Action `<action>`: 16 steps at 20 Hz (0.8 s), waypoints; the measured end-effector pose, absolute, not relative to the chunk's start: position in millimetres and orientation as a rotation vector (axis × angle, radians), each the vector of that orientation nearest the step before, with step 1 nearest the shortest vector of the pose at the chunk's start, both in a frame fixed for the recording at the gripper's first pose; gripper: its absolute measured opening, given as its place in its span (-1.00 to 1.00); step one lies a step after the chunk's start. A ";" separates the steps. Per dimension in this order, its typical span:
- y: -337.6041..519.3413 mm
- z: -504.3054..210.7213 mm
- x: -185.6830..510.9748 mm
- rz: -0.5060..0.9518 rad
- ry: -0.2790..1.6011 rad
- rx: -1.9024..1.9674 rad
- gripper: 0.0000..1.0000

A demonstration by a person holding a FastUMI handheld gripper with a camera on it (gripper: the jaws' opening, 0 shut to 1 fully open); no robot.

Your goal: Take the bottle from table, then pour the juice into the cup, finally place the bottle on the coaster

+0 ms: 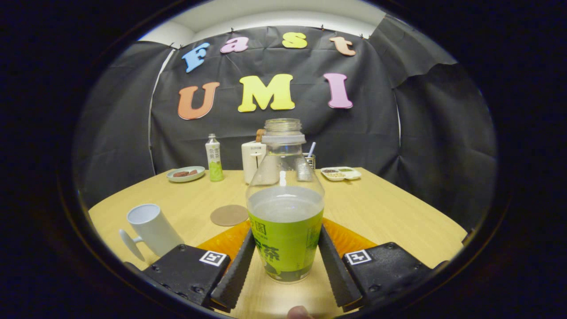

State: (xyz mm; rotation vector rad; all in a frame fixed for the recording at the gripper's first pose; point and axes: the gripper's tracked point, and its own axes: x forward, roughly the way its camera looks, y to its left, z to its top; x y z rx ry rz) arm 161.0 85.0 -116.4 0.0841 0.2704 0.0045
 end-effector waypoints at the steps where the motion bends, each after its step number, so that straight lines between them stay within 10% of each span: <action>1: 90.5 -112.4 161.7 0.022 0.266 0.059 0.65; 16: 150.4 -66.6 176.3 0.139 0.233 -0.578 0.46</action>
